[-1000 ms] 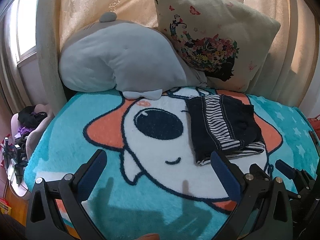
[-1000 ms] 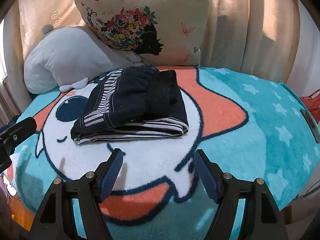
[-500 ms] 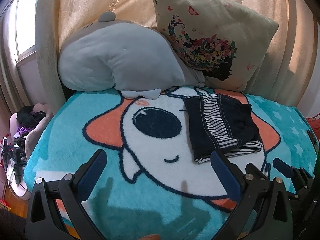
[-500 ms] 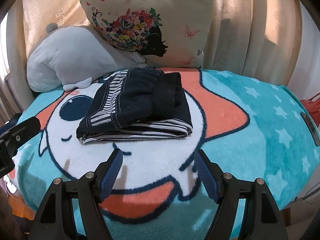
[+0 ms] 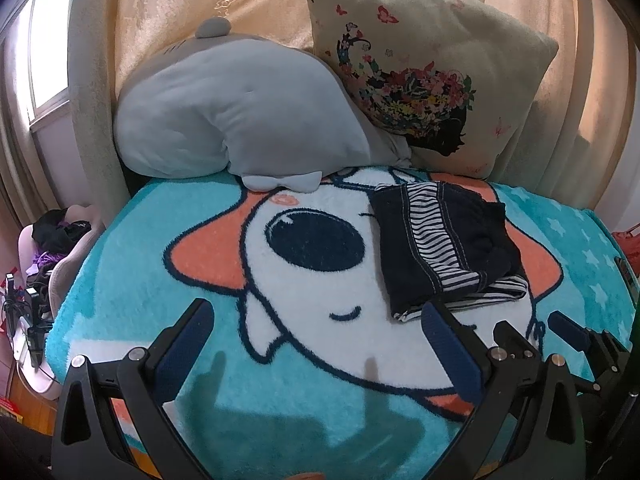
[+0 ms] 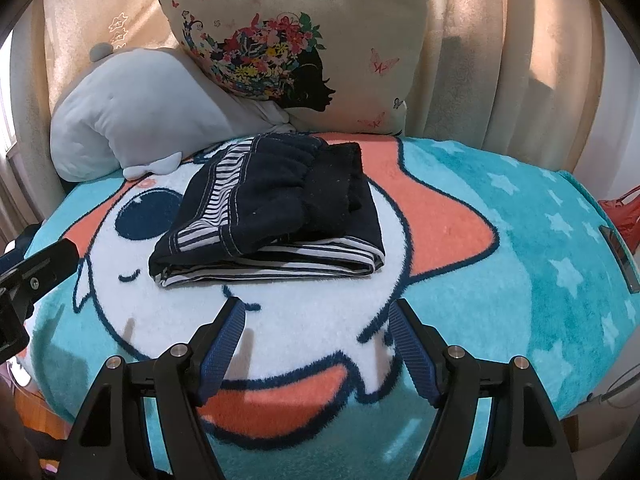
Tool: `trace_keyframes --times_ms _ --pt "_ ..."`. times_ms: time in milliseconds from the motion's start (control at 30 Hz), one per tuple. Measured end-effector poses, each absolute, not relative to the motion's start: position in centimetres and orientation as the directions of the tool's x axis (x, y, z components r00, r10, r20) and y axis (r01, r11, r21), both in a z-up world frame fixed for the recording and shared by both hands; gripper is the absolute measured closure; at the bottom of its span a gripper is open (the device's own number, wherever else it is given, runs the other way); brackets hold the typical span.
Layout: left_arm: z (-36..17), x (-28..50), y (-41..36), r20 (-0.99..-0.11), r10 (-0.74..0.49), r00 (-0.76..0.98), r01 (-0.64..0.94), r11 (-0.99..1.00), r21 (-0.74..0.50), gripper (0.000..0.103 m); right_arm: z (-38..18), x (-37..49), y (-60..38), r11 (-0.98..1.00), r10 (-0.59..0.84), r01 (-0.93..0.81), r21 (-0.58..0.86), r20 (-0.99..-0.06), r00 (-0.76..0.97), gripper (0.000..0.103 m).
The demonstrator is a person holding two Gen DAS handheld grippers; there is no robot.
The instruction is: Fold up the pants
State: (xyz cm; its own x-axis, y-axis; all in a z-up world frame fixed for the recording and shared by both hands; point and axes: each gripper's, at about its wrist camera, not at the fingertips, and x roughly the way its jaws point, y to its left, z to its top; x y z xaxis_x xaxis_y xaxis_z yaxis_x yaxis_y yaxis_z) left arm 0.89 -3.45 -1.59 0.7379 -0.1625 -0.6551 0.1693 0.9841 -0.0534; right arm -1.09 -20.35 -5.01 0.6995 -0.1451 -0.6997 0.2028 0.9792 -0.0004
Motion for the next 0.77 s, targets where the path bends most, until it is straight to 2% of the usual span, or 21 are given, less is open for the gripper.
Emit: trace_keyframes --times_ms 767 --pt "-1.9 0.6 -2.9 -0.664 -0.145 0.733 0.150 0.987 -0.050 0.000 -4.6 -0.2 -19.3 0.979 -0.180 0.192 -0.063 -0.702 0.689 0.024"
